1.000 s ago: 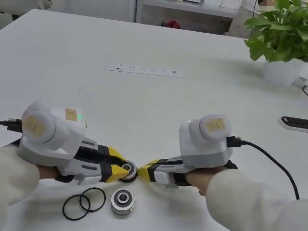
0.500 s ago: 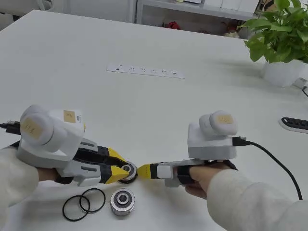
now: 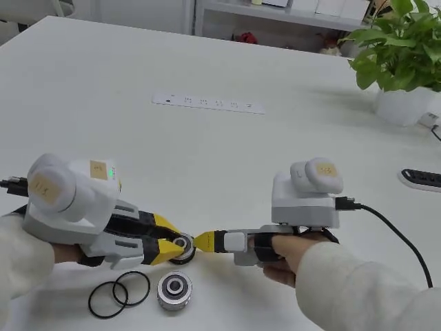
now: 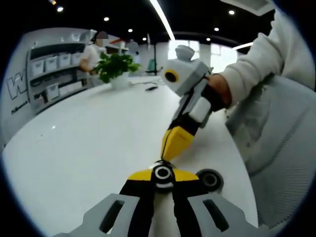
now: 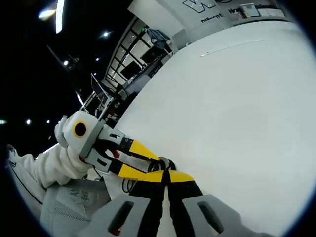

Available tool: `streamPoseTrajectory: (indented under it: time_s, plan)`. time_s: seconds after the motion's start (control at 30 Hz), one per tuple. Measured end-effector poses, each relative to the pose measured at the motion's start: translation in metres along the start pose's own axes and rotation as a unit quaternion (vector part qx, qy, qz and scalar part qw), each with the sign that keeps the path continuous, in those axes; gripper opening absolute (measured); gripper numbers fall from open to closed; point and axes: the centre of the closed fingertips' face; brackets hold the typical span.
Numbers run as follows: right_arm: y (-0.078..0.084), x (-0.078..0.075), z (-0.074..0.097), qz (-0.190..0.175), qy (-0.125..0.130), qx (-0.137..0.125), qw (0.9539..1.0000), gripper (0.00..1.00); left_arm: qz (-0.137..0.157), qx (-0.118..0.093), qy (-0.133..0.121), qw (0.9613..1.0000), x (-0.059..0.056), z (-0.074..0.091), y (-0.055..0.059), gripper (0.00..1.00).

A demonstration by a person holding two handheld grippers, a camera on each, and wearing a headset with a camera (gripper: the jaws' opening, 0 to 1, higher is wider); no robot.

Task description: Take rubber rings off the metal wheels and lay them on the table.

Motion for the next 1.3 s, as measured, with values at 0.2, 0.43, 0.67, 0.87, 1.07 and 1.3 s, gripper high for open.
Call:
streamPoseTrajectory:
  time_s: [0.2, 0.43, 0.67, 0.87, 1.07, 1.3]
  plan:
    - [0.001, 0.003, -0.001, -0.002, 0.000, 0.004, 1.0000, 0.00, -0.004, 0.002, 0.000, 1.0000, 0.000, -0.001, 0.000, 0.14]
    - [0.001, 0.006, -0.001, -0.003, -0.003, 0.005, 1.0000, 0.00, -0.006, 0.003, -0.002, 1.0000, 0.000, -0.001, 0.000, 0.14]
    - [0.001, 0.009, -0.001, -0.008, -0.007, 0.005, 0.9999, 0.00, -0.007, 0.003, -0.002, 1.0000, -0.001, -0.001, 0.000, 0.14]
    - [-0.042, 0.055, 0.004, -0.060, -0.101, -0.084, 0.9895, 0.00, -0.008, 0.001, -0.001, 1.0000, -0.002, -0.003, -0.001, 0.14]
    - [-0.020, 0.022, 0.000, 0.012, -0.026, -0.034, 0.9990, 0.00, -0.009, 0.001, -0.001, 1.0000, -0.002, -0.003, -0.001, 0.14]
    - [-0.013, 0.003, 0.002, 0.111, 0.011, -0.001, 0.9938, 0.08, -0.011, 0.001, -0.001, 0.9999, -0.001, -0.004, -0.001, 0.14]
Point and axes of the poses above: the centre of the closed fingertips' face, and the gripper's own axes: z roughly backward along the fingers, x roughly to its left, y roughly out of its underside, and after that the axes turned 3 degrees about y, right-handed
